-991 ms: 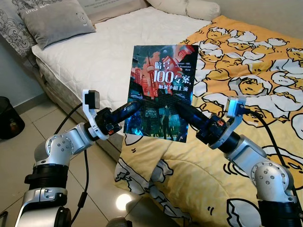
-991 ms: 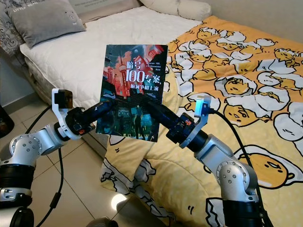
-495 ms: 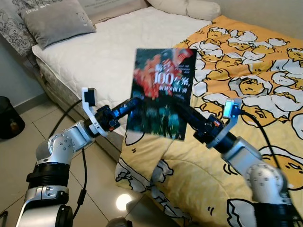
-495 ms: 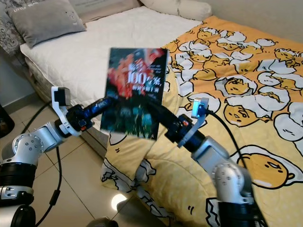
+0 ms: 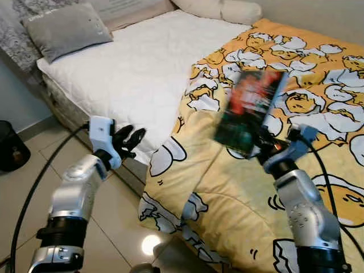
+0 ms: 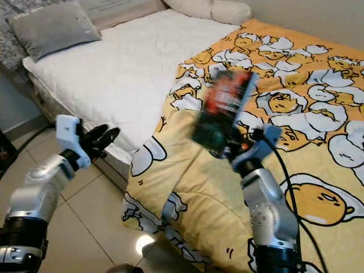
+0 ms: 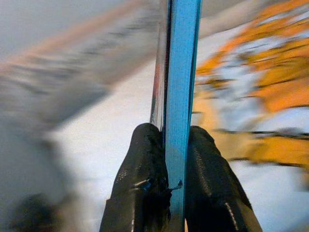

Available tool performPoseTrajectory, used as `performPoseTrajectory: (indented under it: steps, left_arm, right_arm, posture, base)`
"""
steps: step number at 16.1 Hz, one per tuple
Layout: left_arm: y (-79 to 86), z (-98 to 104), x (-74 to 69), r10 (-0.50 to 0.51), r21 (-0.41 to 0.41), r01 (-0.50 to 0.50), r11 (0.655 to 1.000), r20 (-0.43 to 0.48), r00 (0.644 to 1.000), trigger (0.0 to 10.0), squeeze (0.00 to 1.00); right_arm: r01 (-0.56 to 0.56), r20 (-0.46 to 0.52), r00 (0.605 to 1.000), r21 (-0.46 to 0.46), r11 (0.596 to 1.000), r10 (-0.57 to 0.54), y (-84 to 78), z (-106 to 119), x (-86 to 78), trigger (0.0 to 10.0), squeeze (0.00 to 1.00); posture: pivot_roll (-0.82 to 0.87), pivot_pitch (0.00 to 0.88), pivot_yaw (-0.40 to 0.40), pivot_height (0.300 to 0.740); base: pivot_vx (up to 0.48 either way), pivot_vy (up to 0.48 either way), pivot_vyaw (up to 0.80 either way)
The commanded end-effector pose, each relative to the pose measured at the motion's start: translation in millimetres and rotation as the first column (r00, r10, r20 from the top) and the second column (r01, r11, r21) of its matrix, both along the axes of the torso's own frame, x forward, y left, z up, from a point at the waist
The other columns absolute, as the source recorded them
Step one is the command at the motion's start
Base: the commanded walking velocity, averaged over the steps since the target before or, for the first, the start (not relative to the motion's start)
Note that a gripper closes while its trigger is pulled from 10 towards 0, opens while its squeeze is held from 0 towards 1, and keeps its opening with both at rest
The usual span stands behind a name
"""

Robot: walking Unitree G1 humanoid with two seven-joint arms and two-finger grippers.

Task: Clean up the room

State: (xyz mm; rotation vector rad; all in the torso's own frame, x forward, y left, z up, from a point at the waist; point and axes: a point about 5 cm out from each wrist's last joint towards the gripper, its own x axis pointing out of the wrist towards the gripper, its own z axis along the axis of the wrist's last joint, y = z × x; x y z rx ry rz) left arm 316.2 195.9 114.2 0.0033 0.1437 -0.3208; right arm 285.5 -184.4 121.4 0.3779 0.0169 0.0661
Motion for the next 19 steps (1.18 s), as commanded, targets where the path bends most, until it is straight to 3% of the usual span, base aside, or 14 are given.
performPoseTrajectory:
  steps: [1, 2, 4, 5, 7, 8, 9, 12, 16, 19]
  left_arm:
    - [0.5, -3, -4.0, 0.065, 0.135, -0.072, 0.988, 0.056, 0.996, 10.0, 0.00]
    - [-4.4, -5, -12.4, 0.087, 0.152, -0.100, 0.983, 0.090, 0.992, 10.0, 0.00]
    - [-8.6, -10, -21.7, 0.089, 0.182, -0.105, 0.978, 0.095, 0.991, 10.0, 0.00]
    - [-12.0, -18, -29.7, 0.080, 0.229, -0.099, 0.968, 0.091, 0.993, 10.0, 0.00]
    - [-7.6, -22, -38.0, 0.151, 0.240, -0.168, 0.956, 0.090, 0.984, 10.0, 0.00]
    - [-8.3, -21, -40.8, 0.152, 0.241, -0.171, 0.955, 0.095, 0.984, 10.0, 0.00]
    - [-9.8, -20, -42.2, 0.143, 0.244, -0.163, 0.956, 0.097, 0.985, 10.0, 0.00]
    - [-15.5, -18, -36.7, 0.158, 0.230, -0.178, 0.957, 0.105, 0.982, 10.0, 0.00]
    - [-17.9, -16, -35.6, 0.188, 0.197, -0.206, 0.959, 0.105, 0.976, 10.0, 0.00]
    - [-20.1, -19, -36.1, 0.161, 0.180, -0.168, 0.969, 0.054, 0.986, 10.0, 0.00]
  right_arm:
    - [0.189, -0.017, 0.981, -0.188, 0.964, -0.195, -16.1, -6, -3.2, 3.6, 0.00]
    - [0.214, -0.062, 0.968, -0.301, 0.929, -0.243, -19.1, -17, -9.0, 10.0, 0.00]
    - [0.212, -0.101, 0.962, -0.311, 0.926, -0.254, -18.8, -25, -14.9, 10.0, 0.00]
    - [0.227, -0.171, 0.947, -0.242, 0.943, -0.271, -18.4, -34, -19.7, 10.0, 0.00]
    - [0.230, -0.203, 0.933, -0.297, 0.927, -0.297, -16.7, -45, -28.7, 10.0, 0.00]
    - [0.254, -0.218, 0.911, -0.368, 0.894, -0.349, -18.5, -49, -33.3, 10.0, 0.00]
    - [0.264, -0.236, 0.904, -0.346, 0.900, -0.356, -17.1, -52, -36.2, 10.0, 0.00]
    - [0.254, -0.234, 0.919, -0.266, 0.930, -0.318, -8.0, -47, -34.9, 10.0, 0.00]
    - [0.258, -0.257, 0.909, -0.272, 0.927, -0.328, -6.1, -50, -33.5, 10.0, 0.00]
    - [0.261, -0.250, 0.905, -0.311, 0.914, -0.344, -6.3, -49, -31.5, 10.0, 0.00]
  posture:
    - [-0.03, 0.000, 0.049, 0.740]
    - [-0.03, 0.000, 0.051, 0.740]
    - [-0.03, 0.000, 0.049, 0.740]
    - [-0.03, 0.000, 0.042, 0.740]
    - [-0.04, 0.000, 0.050, 0.740]
    - [-0.04, 0.000, 0.052, 0.740]
    - [-0.04, 0.000, 0.057, 0.740]
    - [-0.06, 0.000, 0.066, 0.740]
    - [-0.03, 0.000, 0.052, 0.740]
    - [-0.03, 0.000, 0.048, 0.740]
  base:
    - [0.000, 0.000, 0.00]
    - [0.000, 0.266, 0.00]
    - [0.000, 0.382, 0.00]
    - [0.000, 0.480, 0.00]
    - [0.000, 0.480, 0.00]
    - [0.000, 0.480, -0.80]
    - [0.000, 0.480, -0.80]
    - [0.000, 0.480, -0.80]
    - [0.000, 0.480, 0.00]
    - [0.000, 0.480, -0.80]
